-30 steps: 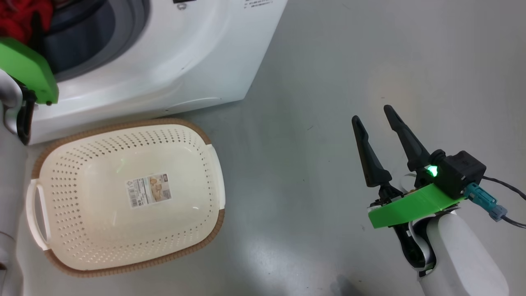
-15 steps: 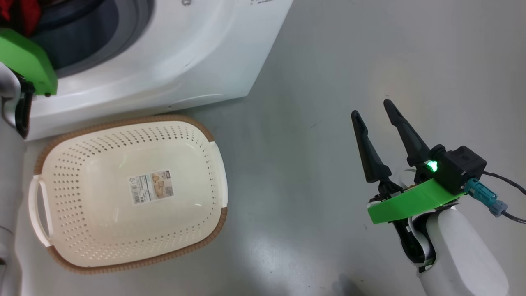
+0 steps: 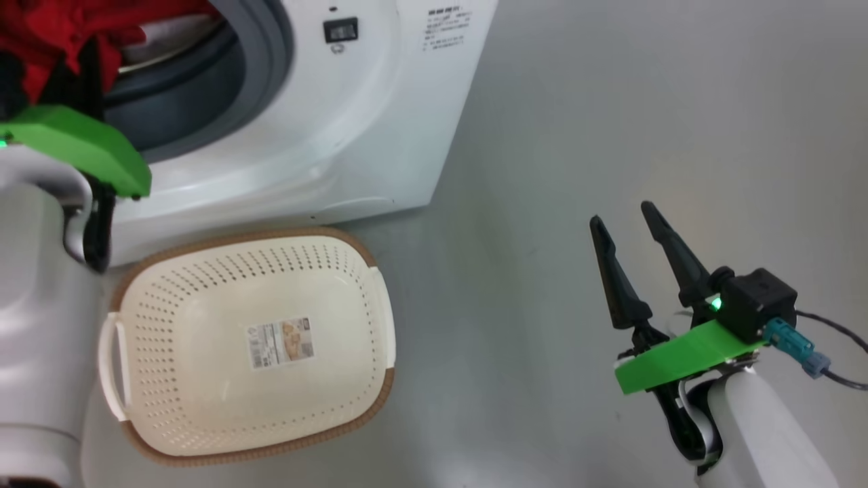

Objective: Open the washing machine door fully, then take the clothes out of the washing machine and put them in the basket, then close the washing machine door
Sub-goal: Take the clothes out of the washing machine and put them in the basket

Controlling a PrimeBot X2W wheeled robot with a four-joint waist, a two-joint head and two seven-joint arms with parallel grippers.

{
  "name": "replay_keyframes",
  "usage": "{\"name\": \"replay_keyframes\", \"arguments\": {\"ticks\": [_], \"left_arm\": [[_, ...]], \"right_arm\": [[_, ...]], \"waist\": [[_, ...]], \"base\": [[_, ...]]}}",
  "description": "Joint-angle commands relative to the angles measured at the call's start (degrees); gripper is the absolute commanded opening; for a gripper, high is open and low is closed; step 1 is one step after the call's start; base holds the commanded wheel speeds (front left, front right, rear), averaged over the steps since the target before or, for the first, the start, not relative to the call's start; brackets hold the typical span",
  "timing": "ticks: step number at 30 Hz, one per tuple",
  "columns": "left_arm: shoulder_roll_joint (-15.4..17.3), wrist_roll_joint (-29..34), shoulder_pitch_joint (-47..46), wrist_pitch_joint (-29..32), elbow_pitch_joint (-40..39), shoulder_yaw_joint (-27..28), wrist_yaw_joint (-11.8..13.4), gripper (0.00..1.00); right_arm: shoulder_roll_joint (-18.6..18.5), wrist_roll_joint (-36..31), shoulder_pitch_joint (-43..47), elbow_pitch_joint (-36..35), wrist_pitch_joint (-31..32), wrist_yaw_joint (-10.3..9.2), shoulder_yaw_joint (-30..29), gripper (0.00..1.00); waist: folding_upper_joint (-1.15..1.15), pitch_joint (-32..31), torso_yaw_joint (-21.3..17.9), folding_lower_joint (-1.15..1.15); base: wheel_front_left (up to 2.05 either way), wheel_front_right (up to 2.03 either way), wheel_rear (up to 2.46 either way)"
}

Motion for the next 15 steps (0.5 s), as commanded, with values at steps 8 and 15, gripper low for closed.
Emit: {"name": "replay_keyframes", "arguments": {"ticks": [8,15], "left_arm": [[0.9,0.8,12.1,-0.7,-13.6,6.0,-0.1,0.0],[-1.8,2.6,20.1,-0.7,-23.6,10.0,-0.3,0.0]], "right_arm": [[0.1,-1.5,3.7,-0.2,-0.4,0.35,-0.3,1.0],[0.1,-2.3,5.8,-0.1,-0.4,0.35,-1.4,1.0]], "waist": [[0.0,-7.5,2.8,0.0],[0.0,-10.5,4.4,0.0]], "base": [[0.0,0.0,0.0],[0.0,0.0,0.0]]}}
